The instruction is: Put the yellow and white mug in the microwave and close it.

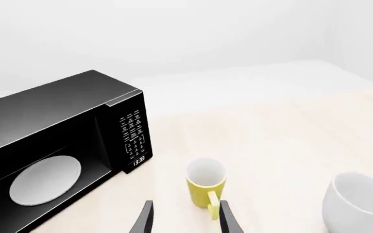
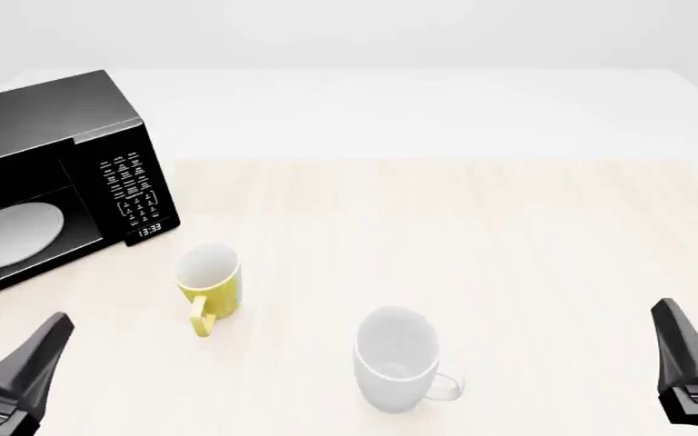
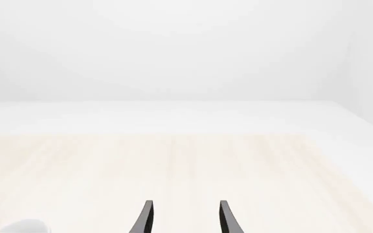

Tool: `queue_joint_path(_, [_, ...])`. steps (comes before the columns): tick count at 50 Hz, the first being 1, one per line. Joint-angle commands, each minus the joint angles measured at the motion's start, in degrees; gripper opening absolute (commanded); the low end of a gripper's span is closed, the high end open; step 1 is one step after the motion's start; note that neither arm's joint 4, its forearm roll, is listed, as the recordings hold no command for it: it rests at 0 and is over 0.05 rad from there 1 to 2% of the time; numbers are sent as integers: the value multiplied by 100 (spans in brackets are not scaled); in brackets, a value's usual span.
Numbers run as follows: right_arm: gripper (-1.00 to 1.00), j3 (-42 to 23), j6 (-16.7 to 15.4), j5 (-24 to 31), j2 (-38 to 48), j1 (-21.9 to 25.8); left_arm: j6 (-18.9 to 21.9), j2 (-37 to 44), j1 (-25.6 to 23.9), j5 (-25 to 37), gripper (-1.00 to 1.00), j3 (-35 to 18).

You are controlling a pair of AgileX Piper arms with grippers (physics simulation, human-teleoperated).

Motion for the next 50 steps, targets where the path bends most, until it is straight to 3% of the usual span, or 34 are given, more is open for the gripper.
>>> queue_joint_path(1, [100,0,0,0,0,-1,28,298,-298,300,100,-185])
queue_joint_path(13, [100,0,0,-1,0,-2,-57,1456,-454,-299,100,-170])
queue_joint_path(28, [100,0,0,0,0,0,-433,2795,-553,-1067,100,-217])
queue_joint_path(33, [100,0,0,-1,-1,-1,-778,3445,-576,-1408,100,-264])
queue_joint_path(50, [100,0,1,-1,0,-1,-1100,4741,-414,-2266,100,-233])
